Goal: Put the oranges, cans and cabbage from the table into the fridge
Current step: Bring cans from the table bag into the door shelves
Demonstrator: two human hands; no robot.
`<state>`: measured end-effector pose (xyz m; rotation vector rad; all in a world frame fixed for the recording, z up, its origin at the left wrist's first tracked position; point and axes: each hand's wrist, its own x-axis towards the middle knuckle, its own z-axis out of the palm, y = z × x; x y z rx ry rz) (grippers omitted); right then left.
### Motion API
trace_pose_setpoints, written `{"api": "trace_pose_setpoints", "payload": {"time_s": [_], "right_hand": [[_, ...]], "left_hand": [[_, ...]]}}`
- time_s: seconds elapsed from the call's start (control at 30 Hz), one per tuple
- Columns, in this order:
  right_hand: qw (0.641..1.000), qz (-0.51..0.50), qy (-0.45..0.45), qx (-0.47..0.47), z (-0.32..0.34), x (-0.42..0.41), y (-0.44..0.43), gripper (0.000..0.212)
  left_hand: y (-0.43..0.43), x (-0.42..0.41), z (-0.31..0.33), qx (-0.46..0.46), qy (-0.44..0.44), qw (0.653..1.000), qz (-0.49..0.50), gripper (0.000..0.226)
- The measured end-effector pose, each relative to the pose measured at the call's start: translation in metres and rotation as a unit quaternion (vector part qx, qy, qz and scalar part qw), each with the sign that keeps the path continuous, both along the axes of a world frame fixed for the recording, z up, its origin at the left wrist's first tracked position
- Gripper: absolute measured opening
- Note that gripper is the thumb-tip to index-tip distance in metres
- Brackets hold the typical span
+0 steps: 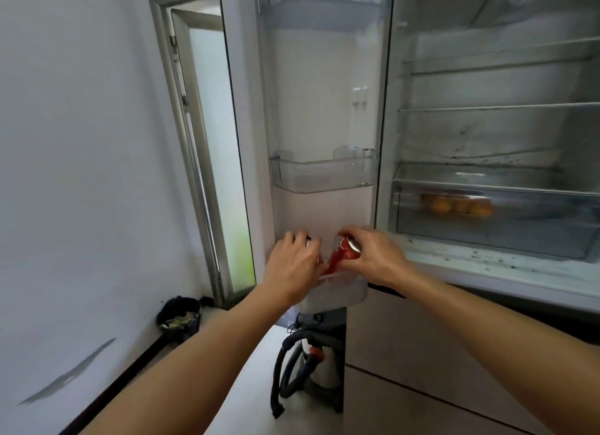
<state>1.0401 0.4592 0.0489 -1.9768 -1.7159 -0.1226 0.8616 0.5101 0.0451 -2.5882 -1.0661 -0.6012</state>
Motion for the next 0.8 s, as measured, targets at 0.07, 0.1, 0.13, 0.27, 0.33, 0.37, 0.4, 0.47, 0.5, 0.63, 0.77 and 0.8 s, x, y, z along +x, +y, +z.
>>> {"api": "trace_pose_setpoints", "payload": {"time_s": [0.07, 0.1, 0.13, 0.27, 0.33, 0.37, 0.4, 0.47, 0.5, 0.63, 0.77, 0.8], "right_hand": [[1.0, 0.015, 0.013, -0.012, -0.005, 0.003, 0.004, 0.069], [0.999, 0.022, 0.021, -0.016, -0.007, 0.006, 0.005, 0.07], [0.999, 0.029, 0.032, -0.019, -0.008, 0.009, 0.004, 0.071], [0.994, 0.058, 0.091, -0.011, -0.016, 0.019, -0.003, 0.075], [0.995, 0.066, 0.081, -0.003, -0.026, 0.02, -0.007, 0.074], [0.995, 0.067, 0.07, 0.003, -0.031, 0.02, -0.009, 0.073], [0.996, 0.062, 0.057, 0.007, -0.035, 0.019, -0.009, 0.072], [0.999, 0.036, 0.03, 0.011, -0.037, 0.017, -0.011, 0.072], [1.0, 0.019, 0.013, 0.021, -0.037, 0.016, -0.013, 0.072], [0.988, -0.004, -0.058, 0.145, -0.03, 0.0, -0.025, 0.051], [0.967, 0.063, -0.076, 0.235, -0.01, -0.053, -0.034, 0.028], [0.965, 0.083, -0.073, 0.237, -0.006, -0.073, -0.035, 0.027]], "left_hand": [[0.001, 0.004, -0.006, -0.019, -0.014, 1.0, 0.011, 0.049], [0.002, 0.005, -0.009, -0.023, -0.022, 0.999, 0.011, 0.048], [0.003, 0.006, -0.011, -0.023, -0.03, 0.999, 0.007, 0.047], [0.001, -0.001, -0.025, -0.048, -0.091, 0.994, -0.047, 0.052], [0.0, -0.004, -0.033, -0.038, -0.11, 0.991, -0.06, 0.057], [-0.001, -0.004, -0.037, -0.033, -0.113, 0.991, -0.06, 0.059], [-0.003, -0.003, -0.04, -0.033, -0.114, 0.991, -0.058, 0.062], [-0.007, -0.002, -0.043, -0.04, -0.114, 0.991, -0.051, 0.065], [-0.01, -0.004, -0.044, -0.037, -0.117, 0.991, -0.052, 0.065], [-0.022, -0.03, -0.054, 0.005, -0.141, 0.986, -0.084, 0.049], [-0.028, -0.084, -0.059, 0.012, -0.144, 0.987, -0.076, 0.035], [-0.029, -0.103, -0.06, 0.007, -0.141, 0.988, -0.067, 0.031]]}}
